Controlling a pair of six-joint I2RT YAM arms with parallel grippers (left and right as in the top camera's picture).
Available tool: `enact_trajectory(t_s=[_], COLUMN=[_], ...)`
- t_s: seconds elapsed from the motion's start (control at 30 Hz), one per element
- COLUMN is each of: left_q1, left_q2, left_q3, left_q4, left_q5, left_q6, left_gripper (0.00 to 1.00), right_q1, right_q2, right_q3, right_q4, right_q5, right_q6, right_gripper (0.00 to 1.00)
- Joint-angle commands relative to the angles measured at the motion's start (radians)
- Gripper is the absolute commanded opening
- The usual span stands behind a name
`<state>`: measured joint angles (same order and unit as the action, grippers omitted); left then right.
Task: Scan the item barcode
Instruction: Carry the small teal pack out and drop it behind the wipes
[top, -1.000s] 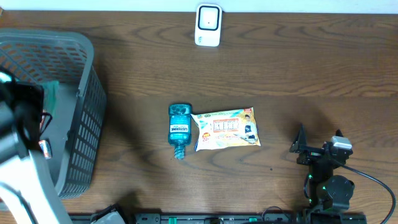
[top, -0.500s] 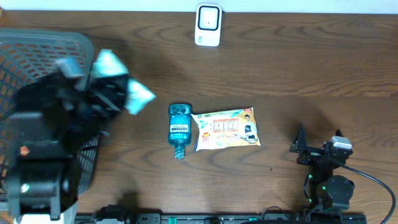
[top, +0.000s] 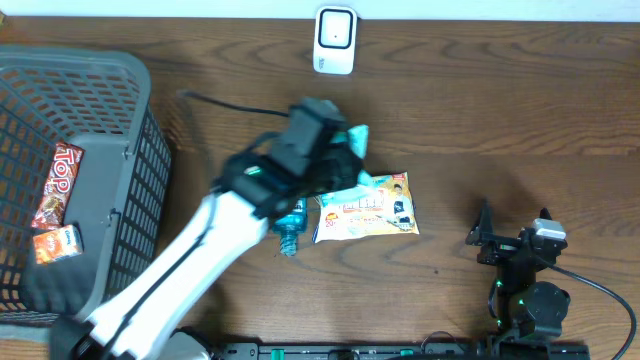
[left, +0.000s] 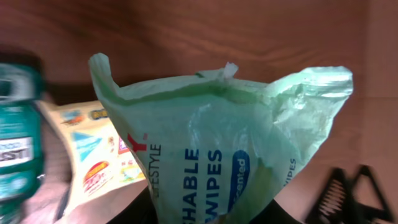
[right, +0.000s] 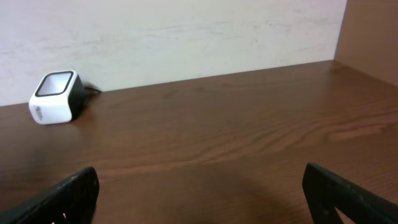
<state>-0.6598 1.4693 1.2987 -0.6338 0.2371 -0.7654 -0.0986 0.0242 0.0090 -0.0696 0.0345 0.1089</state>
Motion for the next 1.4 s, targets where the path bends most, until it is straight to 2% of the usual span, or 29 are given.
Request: enact_trajectory(t_s=[0.0, 0.17, 0.27, 0.37, 0.5, 0.6, 0.7, 0.77, 0.8, 0.9, 0.93, 0.97, 1.1, 1.17, 1.23, 1.3, 1.33, 1.37], left_q1=[-0.045, -0.078, -0.076, -0.076, -0.074, -0.069, -0.057, -0.041, -0.035, -0.024, -0.024, -0.024, -0.023, -0.020, -0.016, -0.001, 0.014, 0.024], left_q2=[0.113, 0.251, 0.302, 0.345, 0.389, 0.410, 0.417, 0.419, 0.420, 0.420, 0.420, 0.420, 0.411, 0.391, 0.353, 0.275, 0.208, 0.168], left_q3=[-0.002, -0.002, -0.002, -0.002, -0.002, -0.002, -0.002, -0.002, -0.002, -0.002, -0.002, -0.002, 0.000, 0.008, 0.019, 0.040, 0.056, 0.069], left_q4=[0.074, 0.264, 0.344, 0.401, 0.401, 0.401, 0.401, 0.401, 0.401, 0.392, 0.389, 0.389, 0.389, 0.389, 0.389, 0.389, 0.380, 0.363], left_q5=[-0.039, -0.040, -0.048, -0.130, -0.342, -0.502, -0.566, -0.571, -0.571, -0.560, -0.550, -0.537, -0.485, -0.480, -0.481, -0.481, -0.481, -0.485], left_q6=[-0.090, -0.129, -0.200, -0.257, -0.402, -0.556, -0.712, -0.805, -0.816, -0.814, -0.814, -0.812, -0.768, -0.707, -0.602, -0.378, -0.205, -0.121], left_gripper=[0.32, 0.32, 0.38, 0.40, 0.40, 0.40, 0.41, 0.45, 0.45, 0.47, 0.55, 0.57, 0.58, 0.57, 0.59, 0.66, 0.77, 0.79], right_q1=[0.001, 0.001, 0.001, 0.001, 0.001, 0.001, 0.001, 0.001, 0.001, 0.001, 0.001, 0.001, 0.001, 0.001, 0.001, 0.001, 0.001, 0.001], right_q2=[-0.004, -0.004, -0.004, -0.004, -0.004, -0.004, -0.004, -0.004, -0.004, -0.004, -0.004, -0.004, -0.004, -0.004, -0.004, -0.004, -0.004, -0.004], right_q3=[-0.003, -0.003, -0.003, -0.003, -0.003, -0.003, -0.003, -0.003, -0.003, -0.003, -0.003, -0.003, -0.003, -0.003, -0.003, -0.003, -0.003, -0.003], right_q4=[-0.001, -0.001, -0.001, -0.001, -0.001, -0.001, -0.001, -0.001, -0.001, -0.001, -0.001, -0.001, -0.001, -0.001, -0.001, -0.001, -0.001, -0.001], right_q5=[0.005, 0.005, 0.005, 0.004, 0.005, 0.005, 0.004, 0.004, 0.005, 0.005, 0.004, 0.005, 0.005, 0.005, 0.005, 0.005, 0.004, 0.004], right_q6=[-0.013, -0.013, -0.013, -0.013, -0.013, -0.013, -0.013, -0.013, -0.013, -0.013, -0.013, -0.013, -0.013, -0.013, -0.013, -0.013, -0.013, -0.013], right_gripper=[0.99, 0.99, 0.99, 0.99, 0.99, 0.99, 0.99, 0.99, 0.99, 0.99, 0.99, 0.99, 0.99, 0.99, 0.99, 0.99, 0.99, 0.99])
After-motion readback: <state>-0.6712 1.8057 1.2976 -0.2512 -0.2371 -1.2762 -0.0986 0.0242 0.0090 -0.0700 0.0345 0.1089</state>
